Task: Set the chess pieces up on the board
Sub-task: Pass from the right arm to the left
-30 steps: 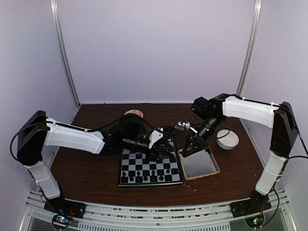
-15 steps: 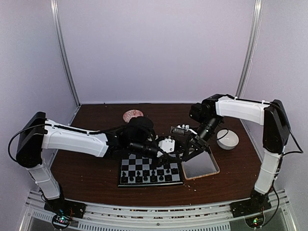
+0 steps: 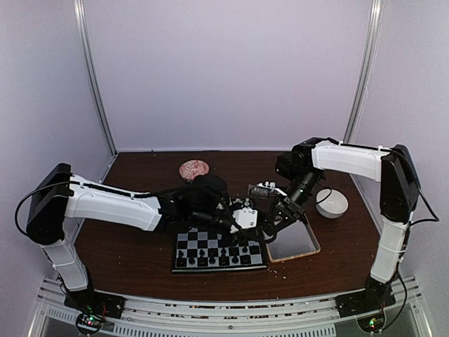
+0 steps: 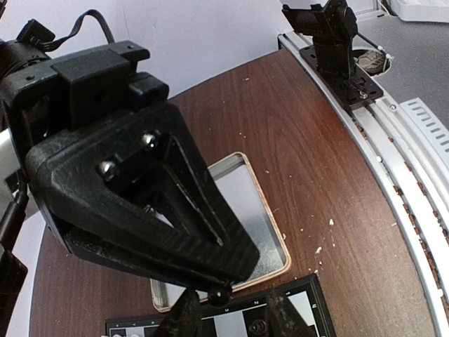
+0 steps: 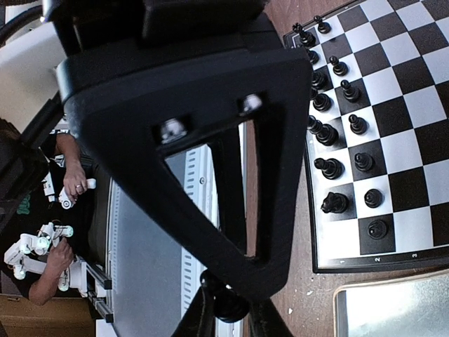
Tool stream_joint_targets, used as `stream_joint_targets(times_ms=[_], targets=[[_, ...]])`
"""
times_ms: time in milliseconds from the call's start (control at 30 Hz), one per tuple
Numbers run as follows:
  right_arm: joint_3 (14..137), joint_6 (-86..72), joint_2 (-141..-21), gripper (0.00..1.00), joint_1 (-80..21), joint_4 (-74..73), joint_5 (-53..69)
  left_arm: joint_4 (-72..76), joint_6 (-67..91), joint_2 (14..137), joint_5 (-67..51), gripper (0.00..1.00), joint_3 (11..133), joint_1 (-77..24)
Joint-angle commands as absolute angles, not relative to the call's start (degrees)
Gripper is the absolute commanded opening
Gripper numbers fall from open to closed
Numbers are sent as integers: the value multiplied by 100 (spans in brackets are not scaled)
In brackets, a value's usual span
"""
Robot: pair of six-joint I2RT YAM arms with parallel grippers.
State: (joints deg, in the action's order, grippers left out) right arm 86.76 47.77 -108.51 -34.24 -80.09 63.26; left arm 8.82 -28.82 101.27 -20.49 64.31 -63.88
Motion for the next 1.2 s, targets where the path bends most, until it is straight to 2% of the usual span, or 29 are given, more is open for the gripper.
stream_joint_targets(times_ms=[0,400,1167], targets=[[8807,4811,-10933,18,-3407,-8124,6475,1134,-2956,10127,-1889,32,6610,-6459],[8787,4910,-10960,18,-3406,-8220,6521,1540,-2872,10002,-1675,31,6430,-6495],[9026,4942,-11201,18,-3261,-8446,6842,1594,-2785,9992,-1863,13,6439,-6557]])
